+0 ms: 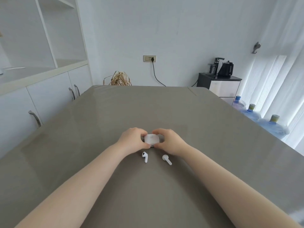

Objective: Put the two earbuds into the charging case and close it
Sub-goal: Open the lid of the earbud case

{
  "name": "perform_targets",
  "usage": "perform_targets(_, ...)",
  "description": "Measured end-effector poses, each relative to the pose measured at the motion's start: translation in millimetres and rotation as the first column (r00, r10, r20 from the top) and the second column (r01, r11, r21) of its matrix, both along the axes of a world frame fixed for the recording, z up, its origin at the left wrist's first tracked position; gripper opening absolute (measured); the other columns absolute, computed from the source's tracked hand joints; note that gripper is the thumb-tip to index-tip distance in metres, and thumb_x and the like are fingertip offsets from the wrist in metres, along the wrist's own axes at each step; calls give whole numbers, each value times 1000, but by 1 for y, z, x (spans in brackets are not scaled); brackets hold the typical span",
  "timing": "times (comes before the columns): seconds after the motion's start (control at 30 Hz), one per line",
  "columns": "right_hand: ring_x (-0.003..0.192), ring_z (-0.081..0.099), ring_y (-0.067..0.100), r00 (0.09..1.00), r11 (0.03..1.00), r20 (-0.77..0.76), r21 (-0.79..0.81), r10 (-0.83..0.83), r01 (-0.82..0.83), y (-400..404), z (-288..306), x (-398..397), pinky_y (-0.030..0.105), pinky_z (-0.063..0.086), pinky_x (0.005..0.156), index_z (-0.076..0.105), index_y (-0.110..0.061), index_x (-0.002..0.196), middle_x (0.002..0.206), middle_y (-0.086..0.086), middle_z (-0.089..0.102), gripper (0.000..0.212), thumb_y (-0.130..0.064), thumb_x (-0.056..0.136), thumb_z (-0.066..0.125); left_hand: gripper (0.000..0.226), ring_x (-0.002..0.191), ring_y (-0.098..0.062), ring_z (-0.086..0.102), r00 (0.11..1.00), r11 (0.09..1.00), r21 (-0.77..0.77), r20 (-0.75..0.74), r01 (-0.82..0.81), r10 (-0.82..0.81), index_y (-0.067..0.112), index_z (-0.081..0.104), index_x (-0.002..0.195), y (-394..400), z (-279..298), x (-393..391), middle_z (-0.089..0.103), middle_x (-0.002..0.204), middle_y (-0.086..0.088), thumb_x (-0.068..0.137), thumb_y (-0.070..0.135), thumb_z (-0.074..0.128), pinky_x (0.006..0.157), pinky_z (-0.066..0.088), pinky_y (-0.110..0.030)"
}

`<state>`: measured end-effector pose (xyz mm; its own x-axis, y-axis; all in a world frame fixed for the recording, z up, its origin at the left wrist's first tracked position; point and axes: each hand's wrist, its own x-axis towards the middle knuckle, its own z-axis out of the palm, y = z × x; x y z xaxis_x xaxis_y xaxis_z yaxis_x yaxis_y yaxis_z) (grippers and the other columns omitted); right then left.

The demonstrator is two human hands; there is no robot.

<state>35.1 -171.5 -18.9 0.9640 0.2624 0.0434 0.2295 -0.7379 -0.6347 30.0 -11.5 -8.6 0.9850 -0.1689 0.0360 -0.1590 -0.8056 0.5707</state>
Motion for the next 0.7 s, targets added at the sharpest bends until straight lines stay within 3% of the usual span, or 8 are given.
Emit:
perform_targets(0.07,122,45,19,1000,1000,-5,-5,-9,9,0,1,1,29,42,91,50,-21,128,127,4,56,51,-19,79,62,33,112,-22,55,1000,1000,-9,6,-23,24,20,66,101,0,1,0,68,113,1,68,24,71,94,46,-40)
perform_targets(0.2,124,44,15,1000,999,-4,35,-4,4,-3,2,2,29,41,97,52,-22,126,131,-2,56,52,-20,76,66,37,117,-18,51,1000,997,-74,17,-13,15,21,65,105,3,1,-1,66,115,4,69,21,72,96,44,-36)
perform_targets(0.37,112,57,15,1000,949,-5,316,16,-13,-8,11,-4,26,44,96,60,-19,109,111,-7,63,37,-14,74,71,44,104,-15,63,1000,927,-376,-30,-18,7,13,62,111,7,10,-7,69,107,-1,69,13,75,96,46,-31)
perform_targets(0.47,89,66,11,996,868,-57,496,68,-31,-10,16,-8,18,52,83,62,-23,89,93,-6,67,25,-5,75,71,44,101,-16,63,998,833,-550,-62,-52,21,12,61,112,7,15,-11,66,106,-3,70,7,74,90,44,-26)
perform_targets(0.6,80,69,10,994,805,-85,593,74,-9,-10,18,-8,24,53,86,66,-19,85,88,-2,70,18,-7,74,73,47,93,-12,64,997,761,-646,-72,-50,5,11,58,116,9,15,-15,66,99,2,72,4,73,84,47,-21)
perform_targets(0.7,84,68,20,987,749,-149,660,54,59,-10,22,-6,32,55,89,67,-4,94,91,6,70,20,-18,81,67,51,96,-14,67,998,776,-631,-54,-11,-30,14,57,116,13,13,-19,68,107,-1,70,1,73,90,48,-26)
